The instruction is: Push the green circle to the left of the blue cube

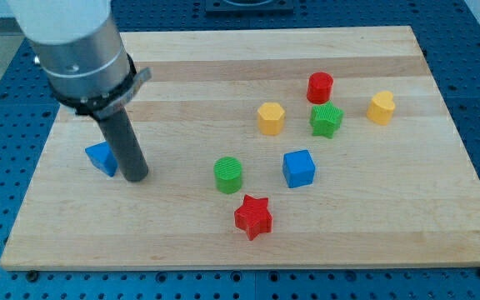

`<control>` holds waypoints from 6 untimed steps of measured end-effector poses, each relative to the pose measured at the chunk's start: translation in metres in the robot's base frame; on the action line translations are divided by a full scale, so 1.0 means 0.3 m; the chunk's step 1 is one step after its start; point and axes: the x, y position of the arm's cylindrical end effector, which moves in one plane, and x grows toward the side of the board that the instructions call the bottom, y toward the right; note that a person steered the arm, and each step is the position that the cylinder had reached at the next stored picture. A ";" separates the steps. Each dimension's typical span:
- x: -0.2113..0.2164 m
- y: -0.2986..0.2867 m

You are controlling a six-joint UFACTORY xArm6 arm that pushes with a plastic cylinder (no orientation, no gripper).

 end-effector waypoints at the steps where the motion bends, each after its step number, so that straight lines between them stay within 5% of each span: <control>1: 0.034 -0.039; 3: 0.033 -0.088; 6: 0.049 0.331</control>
